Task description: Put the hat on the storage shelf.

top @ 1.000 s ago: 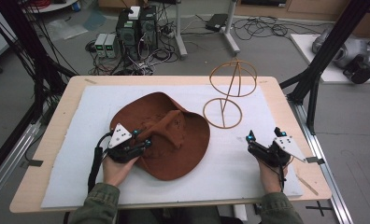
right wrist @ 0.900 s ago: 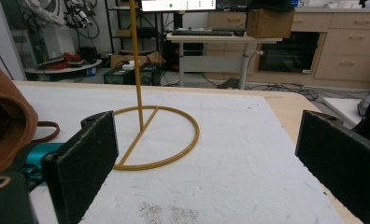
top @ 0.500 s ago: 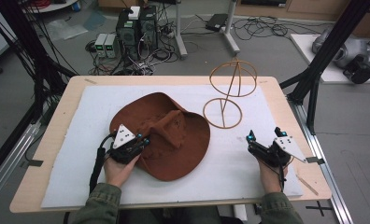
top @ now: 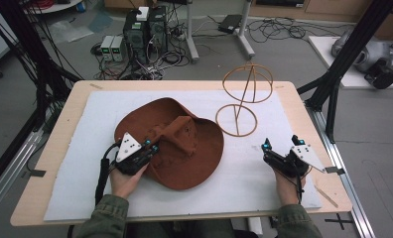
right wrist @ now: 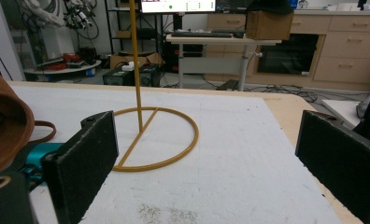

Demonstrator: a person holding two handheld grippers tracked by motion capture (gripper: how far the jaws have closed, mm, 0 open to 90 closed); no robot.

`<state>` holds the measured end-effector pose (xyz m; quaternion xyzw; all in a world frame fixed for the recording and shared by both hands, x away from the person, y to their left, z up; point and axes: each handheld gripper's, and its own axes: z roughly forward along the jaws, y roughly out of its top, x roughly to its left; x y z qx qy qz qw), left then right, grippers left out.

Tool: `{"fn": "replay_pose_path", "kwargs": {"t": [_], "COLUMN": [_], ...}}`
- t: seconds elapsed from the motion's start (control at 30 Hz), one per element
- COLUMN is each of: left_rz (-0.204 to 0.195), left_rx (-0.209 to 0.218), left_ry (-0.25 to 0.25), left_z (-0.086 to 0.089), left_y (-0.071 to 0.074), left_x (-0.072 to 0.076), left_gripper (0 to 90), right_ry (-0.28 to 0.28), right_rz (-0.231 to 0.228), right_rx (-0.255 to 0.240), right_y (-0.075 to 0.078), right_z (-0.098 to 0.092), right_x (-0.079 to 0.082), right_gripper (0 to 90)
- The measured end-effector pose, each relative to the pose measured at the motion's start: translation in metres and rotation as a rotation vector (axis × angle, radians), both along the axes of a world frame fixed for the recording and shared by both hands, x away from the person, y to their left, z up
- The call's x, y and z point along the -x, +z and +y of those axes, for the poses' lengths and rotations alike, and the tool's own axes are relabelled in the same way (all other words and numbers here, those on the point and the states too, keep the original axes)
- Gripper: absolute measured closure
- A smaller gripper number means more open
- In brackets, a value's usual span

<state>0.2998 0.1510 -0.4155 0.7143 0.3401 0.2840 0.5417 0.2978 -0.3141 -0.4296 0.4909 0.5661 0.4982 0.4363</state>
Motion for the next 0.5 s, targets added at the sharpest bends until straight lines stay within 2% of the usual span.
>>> {"fn": "replay_pose_path", "kwargs": {"t": [0.03, 0.1, 0.13, 0.2, 0.23, 0.4, 0.43, 0.5], "left_rz": [0.000, -0.034, -0.034, -0.072, -0.072, -0.122, -0.143, -0.149], "left_rx": [0.000, 0.020, 0.020, 0.021, 0.021, 0.054, 0.065, 0.072], "left_ry": [0.000, 0.001, 0.001, 0.000, 0.000, -0.013, -0.017, -0.021], "left_z": [0.000, 0.001, 0.001, 0.001, 0.001, -0.003, -0.005, -0.005], "left_y": [0.000, 0.006, 0.006, 0.014, 0.014, 0.030, 0.037, 0.040], "left_x": [0.000, 0.002, 0.002, 0.003, 0.003, 0.005, 0.006, 0.006], "left_gripper": [87.1, 87.1, 87.1, 87.1, 87.0, 87.0, 87.0, 87.0], "right_ry": [0.000, -0.001, -0.001, -0.002, -0.002, -0.001, -0.003, -0.008], "right_rz": [0.000, 0.000, 0.000, 0.000, 0.001, 0.000, 0.002, -0.004], "right_rx": [0.000, 0.001, 0.001, 0.002, 0.003, 0.000, -0.006, -0.002], "right_y": [0.000, 0.000, 0.000, 0.000, 0.000, 0.000, 0.000, 0.000], "right_z": [0.000, 0.000, 0.000, 0.000, 0.000, 0.000, 0.000, -0.001], "right_x": [0.000, 0.000, 0.000, 0.000, 0.000, 0.000, 0.000, 0.001], "right_gripper": [5.1, 5.1, 5.1, 5.1, 5.1, 5.1, 5.1, 5.1]}}
